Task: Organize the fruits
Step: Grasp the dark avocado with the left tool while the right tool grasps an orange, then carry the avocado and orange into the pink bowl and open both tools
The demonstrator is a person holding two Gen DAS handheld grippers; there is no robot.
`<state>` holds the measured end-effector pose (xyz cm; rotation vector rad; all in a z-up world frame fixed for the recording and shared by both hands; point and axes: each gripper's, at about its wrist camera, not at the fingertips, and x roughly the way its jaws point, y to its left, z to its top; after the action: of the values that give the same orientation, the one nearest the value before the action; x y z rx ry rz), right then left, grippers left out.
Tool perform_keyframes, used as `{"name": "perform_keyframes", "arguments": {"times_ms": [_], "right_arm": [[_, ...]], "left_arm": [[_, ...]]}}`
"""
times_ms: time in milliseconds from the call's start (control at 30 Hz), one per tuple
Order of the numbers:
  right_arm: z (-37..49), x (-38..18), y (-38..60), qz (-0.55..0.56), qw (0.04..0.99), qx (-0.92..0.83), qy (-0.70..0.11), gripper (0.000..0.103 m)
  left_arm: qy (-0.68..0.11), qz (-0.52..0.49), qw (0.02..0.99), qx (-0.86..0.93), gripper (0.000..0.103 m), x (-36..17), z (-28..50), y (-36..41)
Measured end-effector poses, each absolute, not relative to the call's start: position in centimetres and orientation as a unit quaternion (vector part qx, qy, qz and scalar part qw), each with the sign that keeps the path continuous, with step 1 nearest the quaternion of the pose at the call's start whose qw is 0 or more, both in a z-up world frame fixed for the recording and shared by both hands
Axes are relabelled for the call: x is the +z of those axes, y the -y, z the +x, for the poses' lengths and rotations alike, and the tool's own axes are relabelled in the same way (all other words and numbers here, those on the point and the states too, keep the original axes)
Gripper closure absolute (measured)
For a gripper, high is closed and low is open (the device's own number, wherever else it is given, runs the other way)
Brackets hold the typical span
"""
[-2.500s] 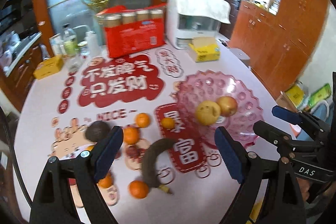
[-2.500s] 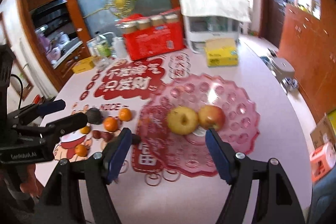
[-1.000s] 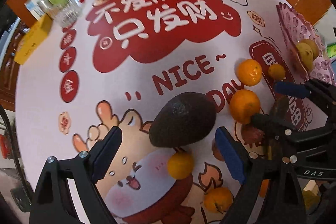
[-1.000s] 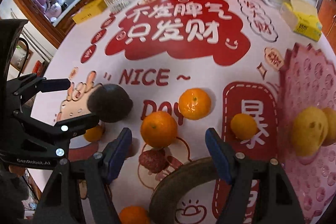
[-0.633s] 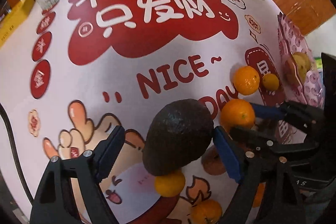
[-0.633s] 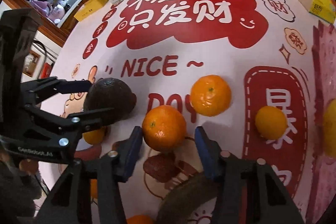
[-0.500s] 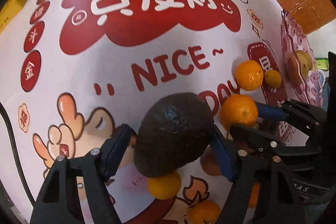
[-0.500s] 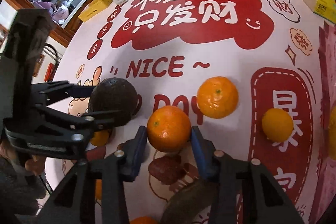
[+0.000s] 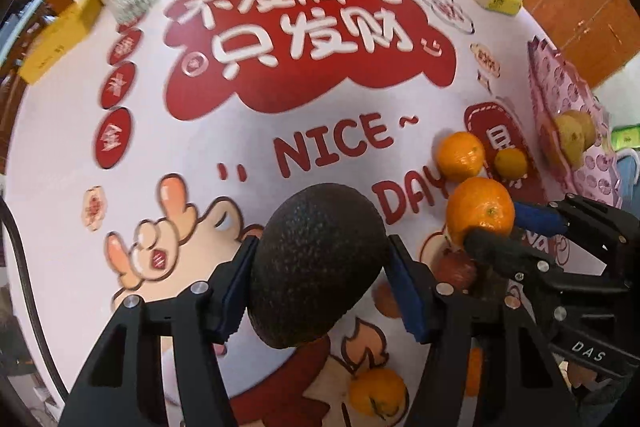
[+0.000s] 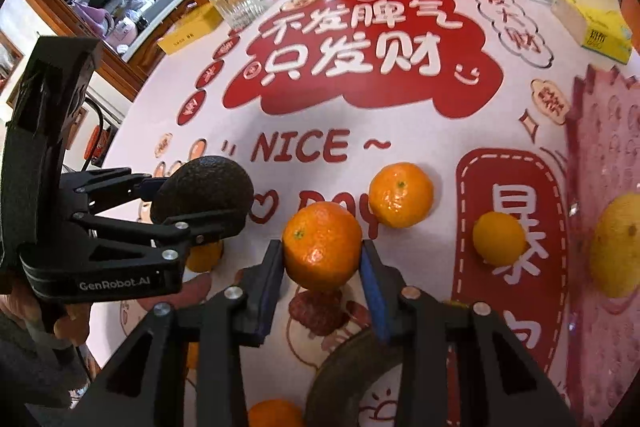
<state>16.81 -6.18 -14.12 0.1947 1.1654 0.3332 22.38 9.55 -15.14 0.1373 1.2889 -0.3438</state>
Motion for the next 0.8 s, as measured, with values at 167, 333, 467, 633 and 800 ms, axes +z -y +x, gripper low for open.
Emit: {"name": "perform_keyframes", "arguments": {"times_ms": [167,333,467,633,800], "right_arm": [[15.0,-11.3,6.9,0.09,0.834,0.165,-0.519,0.065],[12.6,-8.4,8.1,0.088,0.85,0.174,-0.49,0.065],[10.0,-5.9,9.9,0.086,0.865,0.173,-0.463,0.065],[6.8,-3.1,12.8,0.08,0.883,0.16,-0.434,0.065],[3.4,-0.5,16.6,0.08,0.9,0.133,-0.407,0.065]], "left_arm": [[-0.569,0.065,0.805,-0.155,0.042,-11.5,19.6,-9.1],[-0.541,0.067,0.823,-0.16,0.042,-7.8,16.4,-7.4],[-0.514,0.07,0.836,-0.177,0.042,-4.8,13.8,-4.7],[-0.477,0.073,0.852,-0.203,0.042,-1.5,11.2,-0.7],[-0.444,0.074,0.86,-0.238,0.042,1.2,9.3,4.0]]}}
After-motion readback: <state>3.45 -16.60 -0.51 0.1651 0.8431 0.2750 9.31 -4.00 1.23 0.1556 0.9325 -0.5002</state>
